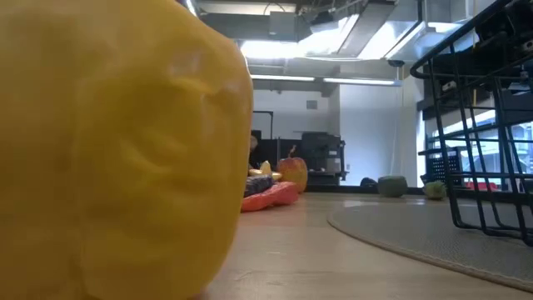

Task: Build produce basket
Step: Put the green lime into the wire basket

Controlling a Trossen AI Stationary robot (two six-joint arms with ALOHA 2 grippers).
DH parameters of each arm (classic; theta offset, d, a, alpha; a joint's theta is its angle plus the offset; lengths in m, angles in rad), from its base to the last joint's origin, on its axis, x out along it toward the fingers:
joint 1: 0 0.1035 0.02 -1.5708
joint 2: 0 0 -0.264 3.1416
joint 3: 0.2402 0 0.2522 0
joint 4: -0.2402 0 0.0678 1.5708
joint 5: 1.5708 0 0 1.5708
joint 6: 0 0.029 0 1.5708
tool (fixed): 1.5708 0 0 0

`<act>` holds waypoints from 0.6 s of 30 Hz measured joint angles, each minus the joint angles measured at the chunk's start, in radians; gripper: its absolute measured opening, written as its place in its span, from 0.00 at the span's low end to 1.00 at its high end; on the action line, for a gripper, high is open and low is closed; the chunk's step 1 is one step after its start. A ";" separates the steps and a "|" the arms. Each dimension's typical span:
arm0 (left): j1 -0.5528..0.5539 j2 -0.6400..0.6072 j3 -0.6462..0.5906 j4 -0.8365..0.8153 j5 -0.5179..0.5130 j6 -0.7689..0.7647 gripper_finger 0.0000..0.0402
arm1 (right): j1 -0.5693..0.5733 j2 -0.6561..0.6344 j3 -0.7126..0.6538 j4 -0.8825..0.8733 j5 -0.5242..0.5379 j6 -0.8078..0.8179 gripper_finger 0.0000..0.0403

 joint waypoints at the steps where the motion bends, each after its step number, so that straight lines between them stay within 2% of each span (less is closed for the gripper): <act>1: 0.000 0.000 0.000 0.000 0.000 0.000 0.00 | 0.000 0.000 0.000 0.018 0.000 0.008 0.00; 5: 0.000 0.000 0.000 0.000 0.000 0.000 0.00 | 0.000 0.000 0.001 0.131 0.000 0.021 0.00; 8: 0.000 0.000 0.000 0.000 0.000 0.000 0.00 | 0.000 0.001 0.050 0.134 0.003 -0.072 0.00; 11: 0.000 0.000 0.000 0.000 0.000 0.000 0.00 | 0.000 0.006 0.143 0.058 0.039 -0.153 0.00; 18: 0.000 0.000 0.000 0.000 0.000 0.000 0.00 | 0.000 0.135 0.427 -0.158 0.239 -0.249 0.00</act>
